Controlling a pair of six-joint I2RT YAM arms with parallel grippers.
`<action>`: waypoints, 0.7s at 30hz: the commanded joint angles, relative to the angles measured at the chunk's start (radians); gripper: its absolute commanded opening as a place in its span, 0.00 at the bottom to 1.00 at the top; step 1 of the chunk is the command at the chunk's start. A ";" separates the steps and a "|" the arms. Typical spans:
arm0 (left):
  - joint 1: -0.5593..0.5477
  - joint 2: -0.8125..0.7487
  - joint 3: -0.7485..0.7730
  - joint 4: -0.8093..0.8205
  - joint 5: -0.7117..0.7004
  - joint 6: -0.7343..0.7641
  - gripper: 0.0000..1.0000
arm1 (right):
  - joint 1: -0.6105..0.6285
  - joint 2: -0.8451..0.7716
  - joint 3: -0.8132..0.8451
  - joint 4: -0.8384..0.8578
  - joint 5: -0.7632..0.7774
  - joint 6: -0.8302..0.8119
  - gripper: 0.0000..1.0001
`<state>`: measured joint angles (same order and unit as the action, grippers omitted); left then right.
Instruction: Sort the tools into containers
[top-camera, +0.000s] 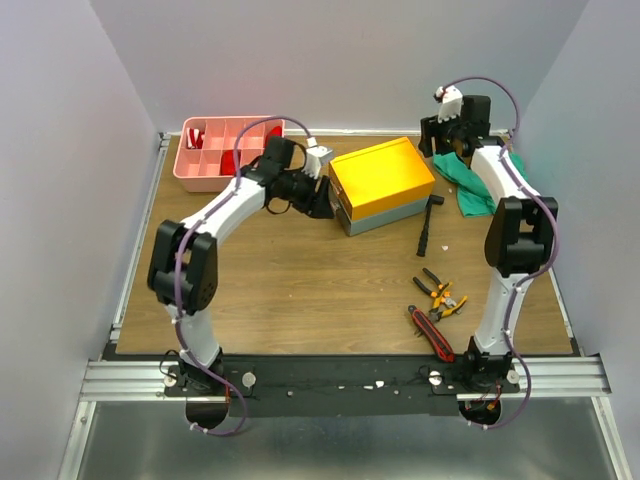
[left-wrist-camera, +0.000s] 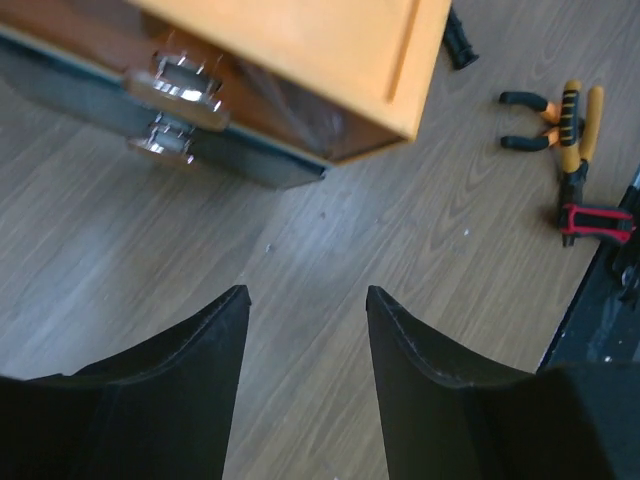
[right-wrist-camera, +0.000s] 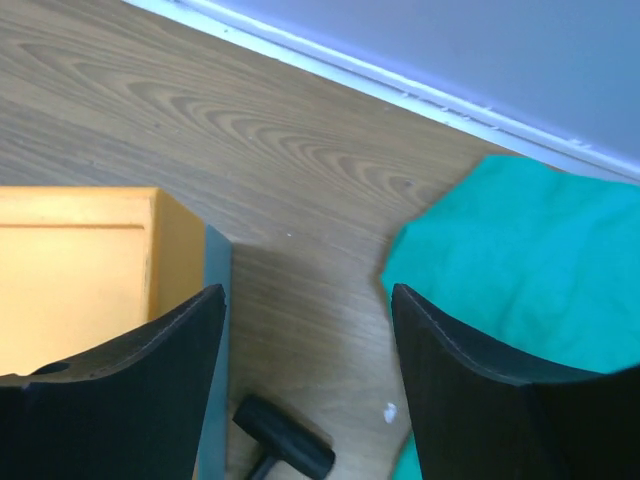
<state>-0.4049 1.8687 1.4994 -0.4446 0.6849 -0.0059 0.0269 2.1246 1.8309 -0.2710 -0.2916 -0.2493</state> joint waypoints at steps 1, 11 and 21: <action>0.040 -0.098 -0.110 0.010 -0.068 0.075 0.61 | 0.002 -0.139 -0.061 0.039 0.103 -0.024 0.77; 0.057 0.110 0.035 0.102 -0.252 -0.296 0.60 | 0.034 -0.330 -0.219 0.029 0.103 -0.005 0.83; 0.009 0.218 0.133 0.098 -0.400 -0.508 0.64 | 0.074 -0.403 -0.334 0.027 0.066 -0.047 0.83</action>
<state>-0.3794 2.0594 1.5997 -0.3817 0.3580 -0.4110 0.0933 1.7576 1.5223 -0.2390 -0.2180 -0.2745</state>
